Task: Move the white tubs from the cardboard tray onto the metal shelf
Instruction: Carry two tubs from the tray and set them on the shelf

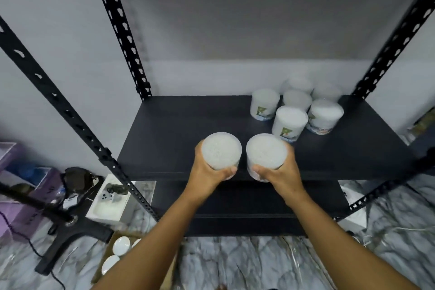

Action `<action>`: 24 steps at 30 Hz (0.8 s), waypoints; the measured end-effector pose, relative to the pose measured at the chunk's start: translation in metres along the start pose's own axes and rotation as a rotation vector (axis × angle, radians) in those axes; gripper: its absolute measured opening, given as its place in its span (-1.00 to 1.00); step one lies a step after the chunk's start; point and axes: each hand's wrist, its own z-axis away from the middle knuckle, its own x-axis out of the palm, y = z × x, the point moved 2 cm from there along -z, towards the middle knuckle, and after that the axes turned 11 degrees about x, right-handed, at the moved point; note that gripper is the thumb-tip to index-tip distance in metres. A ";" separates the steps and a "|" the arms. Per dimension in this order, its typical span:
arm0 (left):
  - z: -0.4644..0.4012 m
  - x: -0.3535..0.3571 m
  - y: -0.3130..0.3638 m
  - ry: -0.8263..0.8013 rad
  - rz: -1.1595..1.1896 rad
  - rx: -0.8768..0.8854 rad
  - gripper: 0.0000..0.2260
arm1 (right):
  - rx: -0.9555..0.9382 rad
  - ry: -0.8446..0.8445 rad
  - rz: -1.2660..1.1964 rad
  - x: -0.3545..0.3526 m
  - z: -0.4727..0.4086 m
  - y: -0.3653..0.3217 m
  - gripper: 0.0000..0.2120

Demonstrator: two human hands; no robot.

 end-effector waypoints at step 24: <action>-0.104 0.023 -0.071 -0.065 0.029 -0.047 -0.19 | 0.050 0.043 -0.026 0.014 -0.128 0.029 -0.22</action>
